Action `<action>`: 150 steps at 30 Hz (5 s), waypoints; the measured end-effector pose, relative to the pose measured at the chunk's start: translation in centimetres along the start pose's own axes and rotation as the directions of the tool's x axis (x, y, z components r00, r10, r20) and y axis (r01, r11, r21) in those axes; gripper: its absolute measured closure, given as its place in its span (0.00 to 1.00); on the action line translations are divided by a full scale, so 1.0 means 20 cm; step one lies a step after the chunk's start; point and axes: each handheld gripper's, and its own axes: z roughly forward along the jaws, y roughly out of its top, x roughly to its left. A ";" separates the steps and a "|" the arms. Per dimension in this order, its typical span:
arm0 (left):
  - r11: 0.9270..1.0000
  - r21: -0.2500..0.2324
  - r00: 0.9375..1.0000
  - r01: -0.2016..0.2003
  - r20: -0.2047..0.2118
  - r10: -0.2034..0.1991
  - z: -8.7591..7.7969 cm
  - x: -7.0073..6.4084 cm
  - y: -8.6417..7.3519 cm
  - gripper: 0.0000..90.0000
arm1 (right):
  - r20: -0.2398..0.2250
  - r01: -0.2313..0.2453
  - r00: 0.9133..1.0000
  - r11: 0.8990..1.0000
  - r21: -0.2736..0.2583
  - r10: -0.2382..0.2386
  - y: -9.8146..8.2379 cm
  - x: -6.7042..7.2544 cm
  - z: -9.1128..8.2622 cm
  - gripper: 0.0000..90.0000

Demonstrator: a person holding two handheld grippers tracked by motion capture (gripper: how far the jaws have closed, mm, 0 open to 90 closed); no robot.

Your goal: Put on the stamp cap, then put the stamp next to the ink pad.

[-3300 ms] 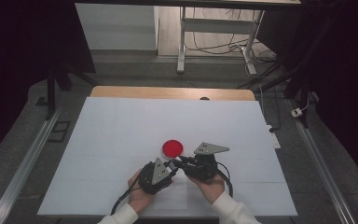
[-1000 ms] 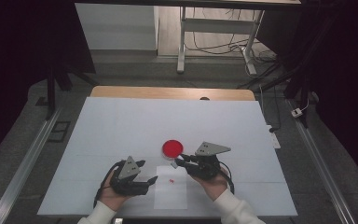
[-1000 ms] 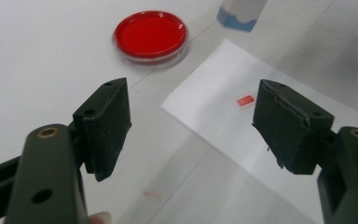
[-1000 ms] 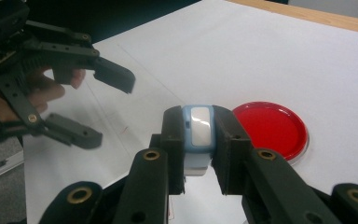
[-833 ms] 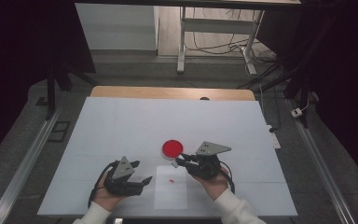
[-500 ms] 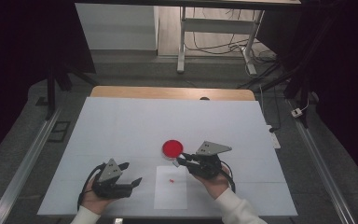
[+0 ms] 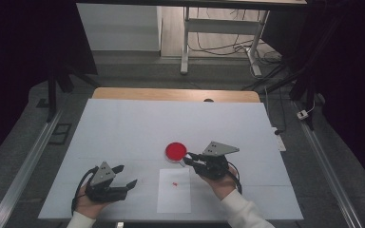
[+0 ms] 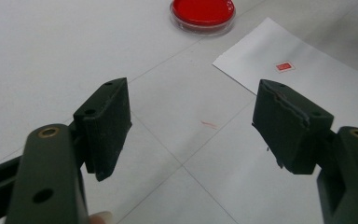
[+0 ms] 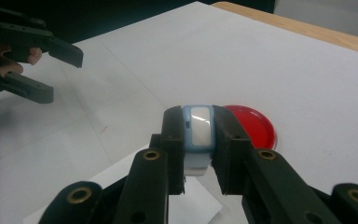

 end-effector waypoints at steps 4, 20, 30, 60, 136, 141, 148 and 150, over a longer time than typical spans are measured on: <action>1.000 0.002 1.000 0.002 0.000 -0.002 0.00 0.00 0.00 0.30 | 0.003 -0.002 1.000 1.000 -0.003 0.002 0.00 -0.01 0.00 0.83; 1.000 0.006 1.000 -0.004 -0.005 0.004 0.01 0.00 0.00 0.31 | 0.024 -0.008 1.000 1.000 -0.015 0.008 0.02 -0.05 -0.01 0.83; 1.000 0.008 1.000 -0.006 -0.010 0.006 0.01 0.00 -0.01 0.31 | 0.044 -0.016 0.999 1.000 -0.020 0.016 0.03 -0.11 -0.01 0.83; 1.000 0.024 1.000 -0.013 -0.001 0.013 0.04 0.00 -0.01 0.31 | 0.133 -0.051 0.990 0.998 0.022 0.048 0.04 -0.33 0.13 0.83; 0.999 0.036 1.000 -0.011 -0.003 0.011 0.05 0.01 -0.02 0.30 | 0.147 0.028 0.989 0.999 0.032 -0.032 0.01 -0.35 0.15 0.52; 0.999 0.036 1.000 -0.009 -0.007 0.009 0.05 0.01 -0.02 0.30 | 0.140 0.035 0.989 0.999 0.035 -0.040 0.00 -0.34 0.11 0.52; 0.999 0.035 1.000 -0.009 -0.009 0.009 0.05 0.01 -0.02 0.30 | 0.140 0.032 0.989 0.999 0.043 -0.038 -0.02 -0.33 0.05 0.52; 0.999 0.036 1.000 -0.009 -0.006 0.009 0.05 0.01 -0.03 0.30 | 0.138 0.034 0.990 0.998 0.048 -0.040 -0.04 -0.33 0.03 0.52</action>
